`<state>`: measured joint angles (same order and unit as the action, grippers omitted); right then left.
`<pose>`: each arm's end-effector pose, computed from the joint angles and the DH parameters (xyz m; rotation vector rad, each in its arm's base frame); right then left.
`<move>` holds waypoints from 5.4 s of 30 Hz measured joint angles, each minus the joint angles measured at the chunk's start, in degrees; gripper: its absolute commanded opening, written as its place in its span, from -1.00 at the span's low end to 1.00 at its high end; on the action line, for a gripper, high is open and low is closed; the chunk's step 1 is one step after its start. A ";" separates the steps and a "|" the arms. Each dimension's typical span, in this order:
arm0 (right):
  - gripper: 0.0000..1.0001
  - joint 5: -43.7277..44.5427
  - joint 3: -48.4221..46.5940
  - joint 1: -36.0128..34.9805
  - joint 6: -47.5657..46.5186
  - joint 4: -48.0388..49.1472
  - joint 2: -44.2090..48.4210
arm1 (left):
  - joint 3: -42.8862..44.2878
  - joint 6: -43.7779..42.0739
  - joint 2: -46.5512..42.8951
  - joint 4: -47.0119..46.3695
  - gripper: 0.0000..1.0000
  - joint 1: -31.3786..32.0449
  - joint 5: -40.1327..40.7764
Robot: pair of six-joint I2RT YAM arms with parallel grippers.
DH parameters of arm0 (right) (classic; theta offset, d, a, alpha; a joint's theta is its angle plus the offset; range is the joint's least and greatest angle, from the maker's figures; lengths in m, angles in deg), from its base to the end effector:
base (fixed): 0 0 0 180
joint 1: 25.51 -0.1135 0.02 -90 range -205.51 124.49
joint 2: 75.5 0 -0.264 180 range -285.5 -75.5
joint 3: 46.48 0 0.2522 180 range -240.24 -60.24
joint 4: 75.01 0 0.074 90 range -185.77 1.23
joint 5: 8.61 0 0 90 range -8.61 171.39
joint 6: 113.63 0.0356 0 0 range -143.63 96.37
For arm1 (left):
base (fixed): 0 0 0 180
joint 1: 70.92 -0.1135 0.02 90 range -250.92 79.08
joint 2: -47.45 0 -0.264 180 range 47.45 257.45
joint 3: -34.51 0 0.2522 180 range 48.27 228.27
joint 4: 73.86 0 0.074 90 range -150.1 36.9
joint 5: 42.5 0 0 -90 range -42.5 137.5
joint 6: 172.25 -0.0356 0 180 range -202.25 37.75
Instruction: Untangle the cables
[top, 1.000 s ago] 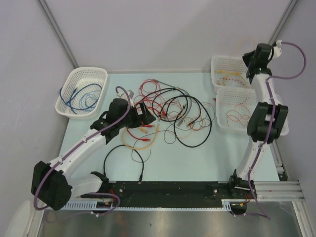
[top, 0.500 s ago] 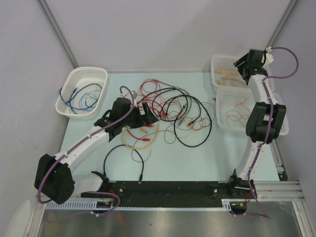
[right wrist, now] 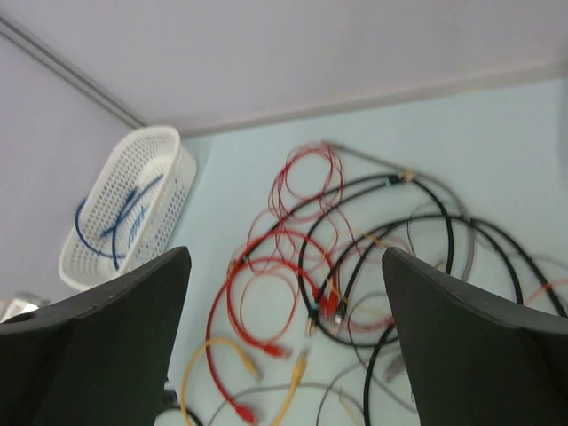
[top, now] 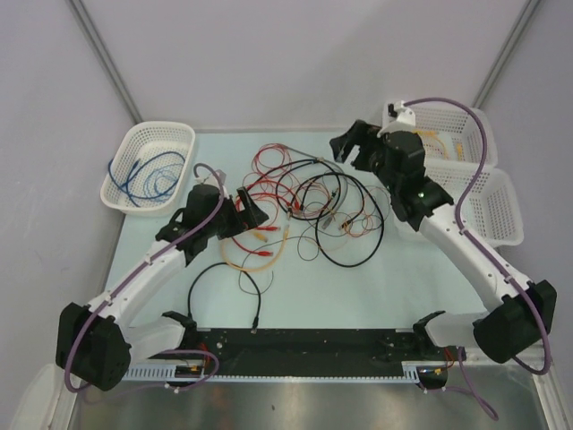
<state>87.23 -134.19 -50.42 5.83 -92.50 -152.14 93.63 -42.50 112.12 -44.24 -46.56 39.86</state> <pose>0.2874 0.1295 0.4065 0.1466 1.7151 0.6242 0.2234 -0.1064 0.2648 -0.2276 2.2755 -0.7585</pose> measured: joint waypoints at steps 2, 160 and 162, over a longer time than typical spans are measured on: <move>0.99 1.07 3.78 -2.67 -1.11 -1.90 2.69 | -1.55 0.52 -1.81 1.09 0.98 -2.19 0.09; 0.99 3.10 18.86 -35.65 -9.55 -8.81 20.00 | 34.56 -10.01 9.09 21.46 -1.00 22.36 5.88; 0.89 2.80 18.86 -35.65 -9.57 -7.50 18.91 | 34.64 -9.75 9.57 21.16 -1.00 23.47 5.79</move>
<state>90.03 -115.33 -86.06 -3.75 -99.99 -133.24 128.28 -52.25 121.69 -23.09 -23.08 45.65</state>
